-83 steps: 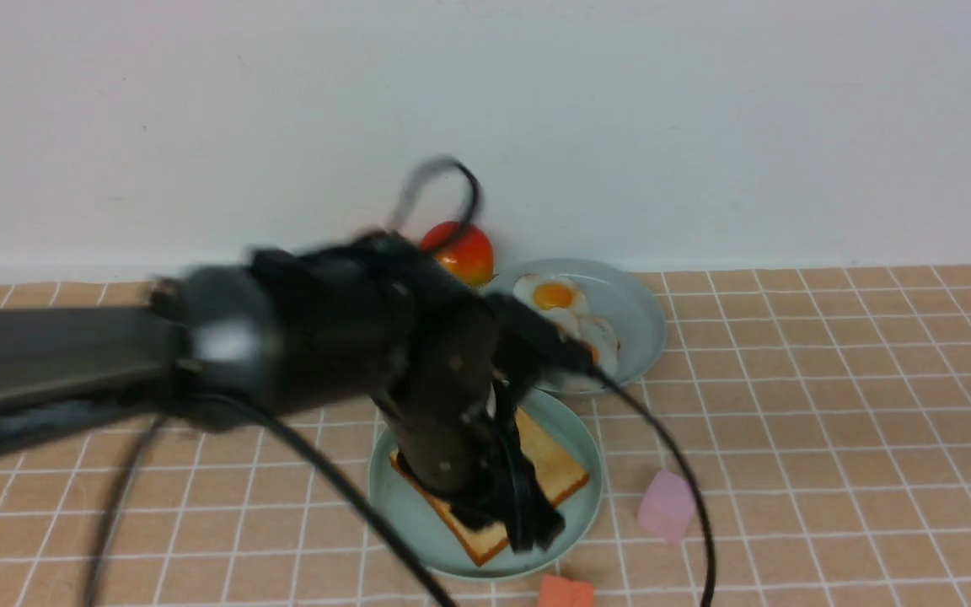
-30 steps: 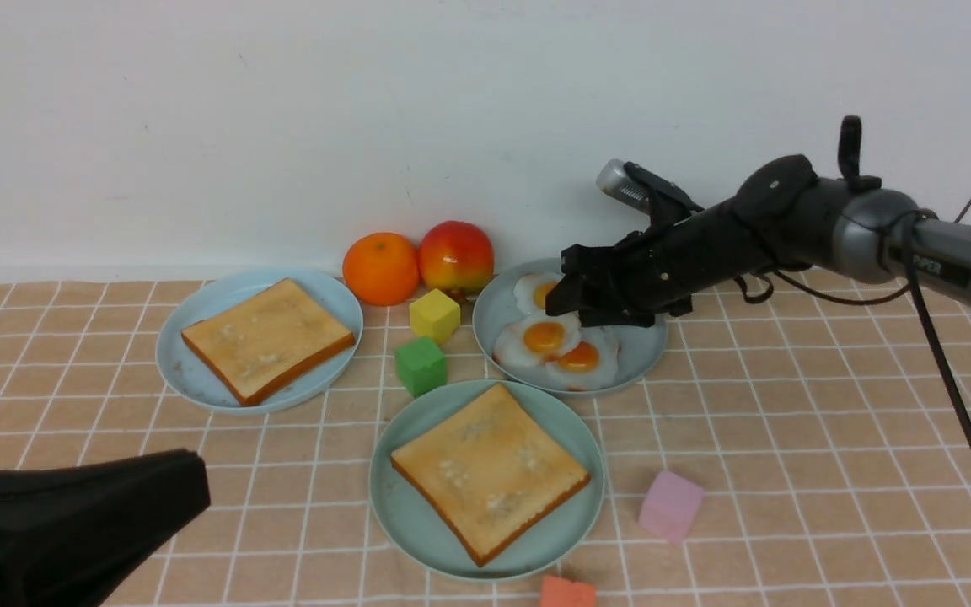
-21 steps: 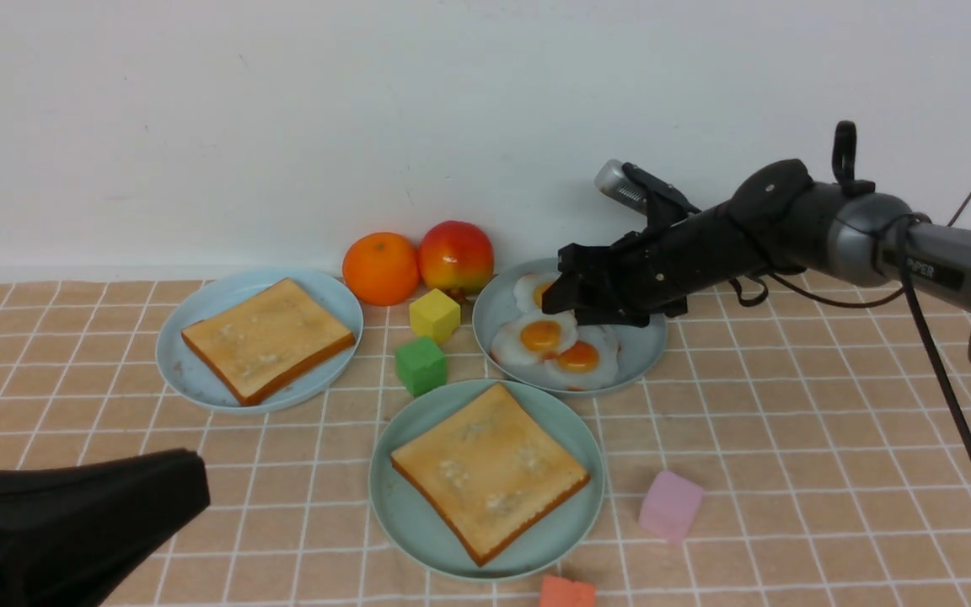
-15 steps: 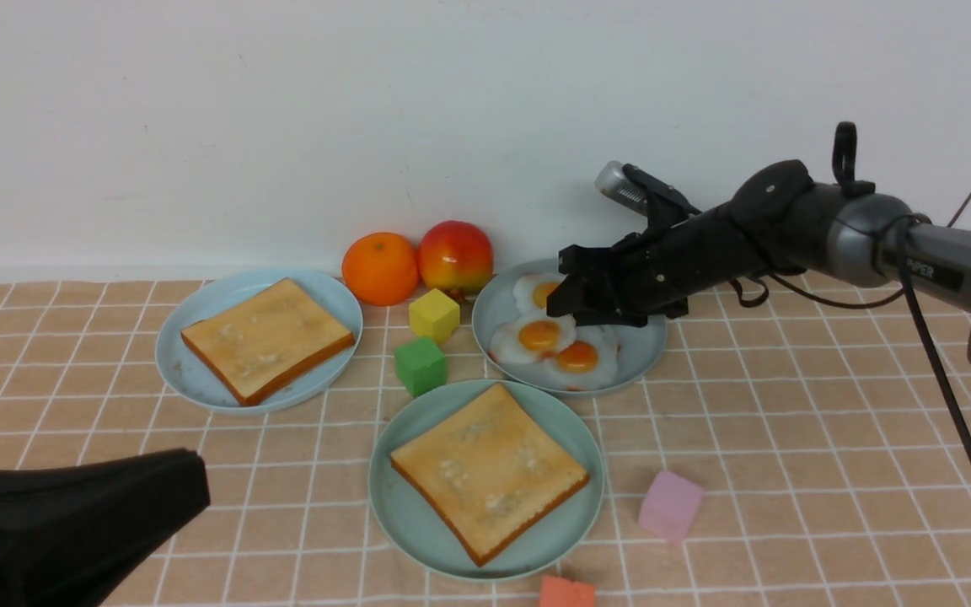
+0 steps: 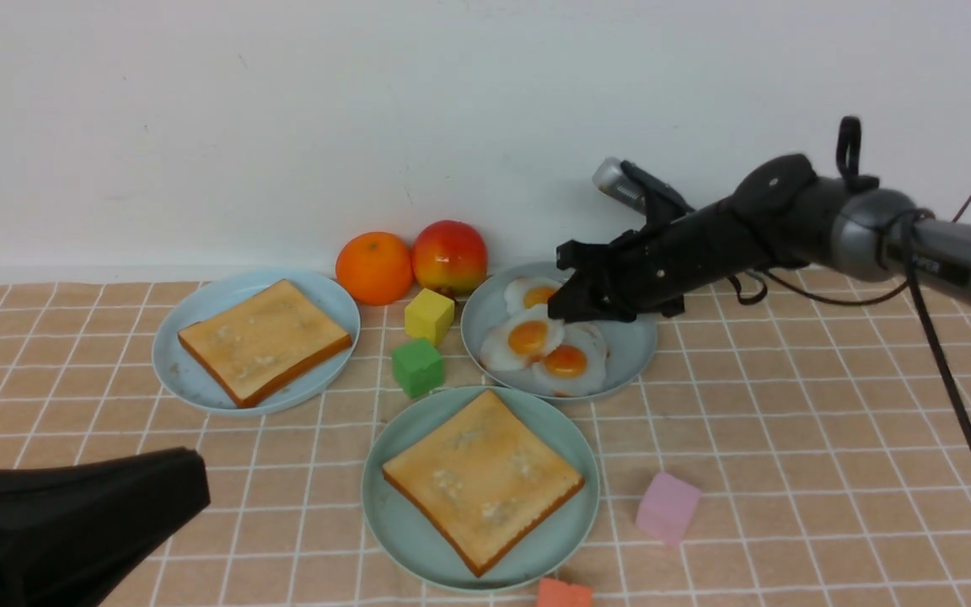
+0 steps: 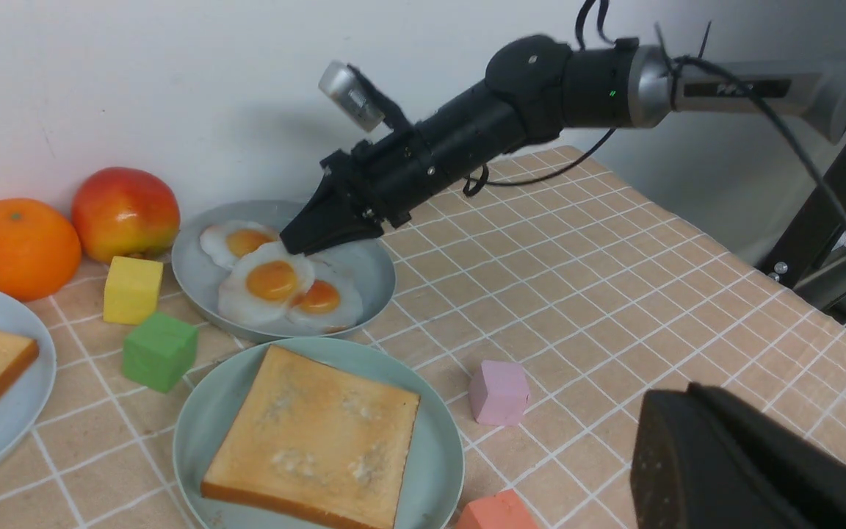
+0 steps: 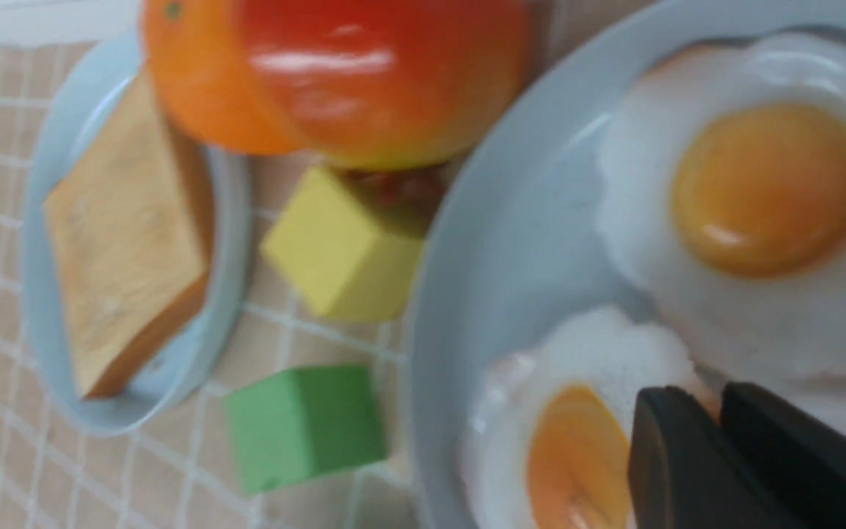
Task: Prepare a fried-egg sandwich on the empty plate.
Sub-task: Use the right arm to grab a fried egg, then use the right arm to place the fried egg on the slice of bread in the middle
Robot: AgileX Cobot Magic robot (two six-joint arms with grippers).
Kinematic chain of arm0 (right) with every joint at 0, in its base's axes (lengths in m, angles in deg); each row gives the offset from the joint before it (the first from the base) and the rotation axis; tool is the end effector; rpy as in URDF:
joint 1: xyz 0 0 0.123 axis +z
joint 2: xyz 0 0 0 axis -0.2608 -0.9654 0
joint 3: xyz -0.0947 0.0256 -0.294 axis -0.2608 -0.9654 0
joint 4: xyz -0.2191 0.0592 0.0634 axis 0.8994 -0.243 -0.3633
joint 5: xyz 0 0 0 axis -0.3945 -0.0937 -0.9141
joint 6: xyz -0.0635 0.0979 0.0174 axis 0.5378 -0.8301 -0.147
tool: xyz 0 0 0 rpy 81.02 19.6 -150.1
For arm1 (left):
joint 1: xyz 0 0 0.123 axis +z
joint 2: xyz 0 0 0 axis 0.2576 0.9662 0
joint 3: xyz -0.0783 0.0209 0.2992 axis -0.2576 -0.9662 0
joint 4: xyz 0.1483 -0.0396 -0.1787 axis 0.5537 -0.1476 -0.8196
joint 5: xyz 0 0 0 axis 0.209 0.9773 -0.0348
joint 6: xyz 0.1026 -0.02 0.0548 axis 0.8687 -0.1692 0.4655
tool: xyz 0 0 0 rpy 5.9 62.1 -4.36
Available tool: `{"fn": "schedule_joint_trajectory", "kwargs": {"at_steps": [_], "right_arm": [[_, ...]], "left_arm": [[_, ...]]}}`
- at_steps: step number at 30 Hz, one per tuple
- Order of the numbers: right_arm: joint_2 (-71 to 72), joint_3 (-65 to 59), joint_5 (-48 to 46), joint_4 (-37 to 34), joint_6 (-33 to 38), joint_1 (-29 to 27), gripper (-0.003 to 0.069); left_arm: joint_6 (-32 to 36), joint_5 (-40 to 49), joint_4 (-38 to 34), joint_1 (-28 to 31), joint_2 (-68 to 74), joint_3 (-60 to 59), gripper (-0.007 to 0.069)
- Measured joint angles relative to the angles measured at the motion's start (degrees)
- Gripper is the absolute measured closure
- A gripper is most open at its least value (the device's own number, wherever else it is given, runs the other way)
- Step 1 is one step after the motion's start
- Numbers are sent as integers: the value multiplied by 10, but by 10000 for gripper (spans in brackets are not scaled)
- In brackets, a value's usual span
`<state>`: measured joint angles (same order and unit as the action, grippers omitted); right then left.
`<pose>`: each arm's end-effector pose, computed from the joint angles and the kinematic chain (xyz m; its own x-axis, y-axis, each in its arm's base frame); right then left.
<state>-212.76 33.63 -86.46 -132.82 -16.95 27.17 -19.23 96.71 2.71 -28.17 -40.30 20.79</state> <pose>0.5064 0.1761 0.1824 -0.8819 0.0911 -0.4625 -0.2479 0.7448 0.6195 0.0670 -0.0633 0.3306 -0.2690 -0.0939 -0.9585 0.6384 0.7278 -0.2504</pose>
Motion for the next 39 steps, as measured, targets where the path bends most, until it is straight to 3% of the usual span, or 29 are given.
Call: {"fn": "schedule_joint_trajectory", "kwargs": {"at_steps": [9, 12, 16, 20, 25, 32, 34, 37, 38, 39], "right_arm": [[126, -16, -125, 57, -2, -8, 585], [198, -107, -140, 68, 0, 20, 585], [250, -229, -102, 59, 7, 69, 585], [255, -312, -21, 0, 46, 105, 587], [226, -329, 28, -74, 85, 110, 588], [192, -330, 89, -101, 98, 110, 584], [189, -330, 99, -102, 99, 110, 565], [187, -330, 101, -99, 100, 109, 459], [187, -330, 101, -99, 100, 109, 459], [188, -330, 95, -91, 100, 105, 391]], "left_arm": [[0, 12, 8, 0, 0, 0, 638], [0, 38, 28, 0, 0, 0, 638], [0, 62, 48, 0, 0, 0, 638], [0, 76, 61, 0, 0, 0, 638], [0, 88, 71, 0, 0, 0, 637], [0, 92, 76, 0, 0, 0, 637], [0, 97, 76, 0, 0, 0, 637], [0, 99, 76, 0, 0, 0, 635], [0, 99, 76, 0, 0, 0, 634], [0, 100, 75, 0, 0, 0, 634]]}}
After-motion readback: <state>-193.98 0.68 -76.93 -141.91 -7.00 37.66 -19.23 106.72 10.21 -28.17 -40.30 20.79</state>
